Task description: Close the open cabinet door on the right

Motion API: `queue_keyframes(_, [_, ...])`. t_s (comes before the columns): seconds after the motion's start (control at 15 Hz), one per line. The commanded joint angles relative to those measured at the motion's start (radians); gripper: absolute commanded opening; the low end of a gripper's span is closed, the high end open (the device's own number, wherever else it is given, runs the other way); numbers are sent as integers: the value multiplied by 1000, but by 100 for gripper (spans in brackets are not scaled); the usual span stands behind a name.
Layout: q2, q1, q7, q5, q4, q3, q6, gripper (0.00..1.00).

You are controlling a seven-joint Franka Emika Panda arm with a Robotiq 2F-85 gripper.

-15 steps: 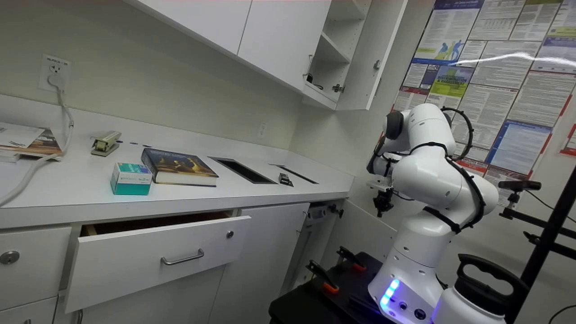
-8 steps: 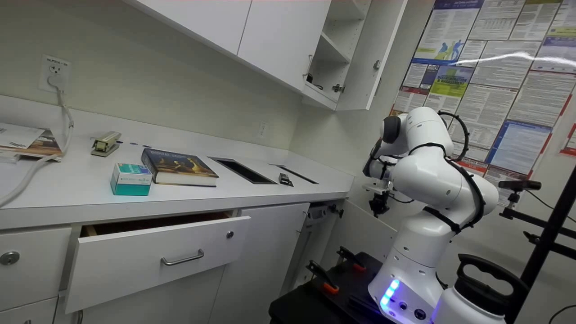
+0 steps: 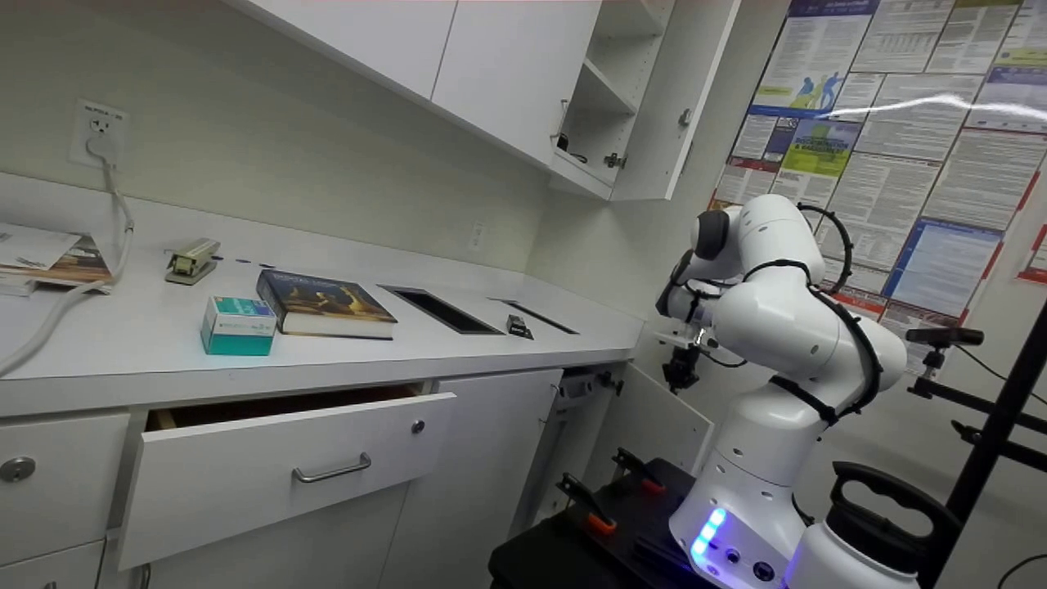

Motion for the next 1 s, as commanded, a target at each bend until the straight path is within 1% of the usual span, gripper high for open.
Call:
queue_keyframes(0.0, [-61, 13, 6, 56, -50, 33, -52, 0])
queue_keyframes(0.27, [-92, 64, 73, 112, -111, 44, 7, 0])
queue_keyframes(0.67, [-127, 185, 175, 182, -195, 54, 131, 0])
queue_keyframes(0.8, [-145, 222, 186, 180, -231, 45, 201, 0])
queue_keyframes(0.93, [-183, 242, 169, 169, -289, 30, 267, 0])
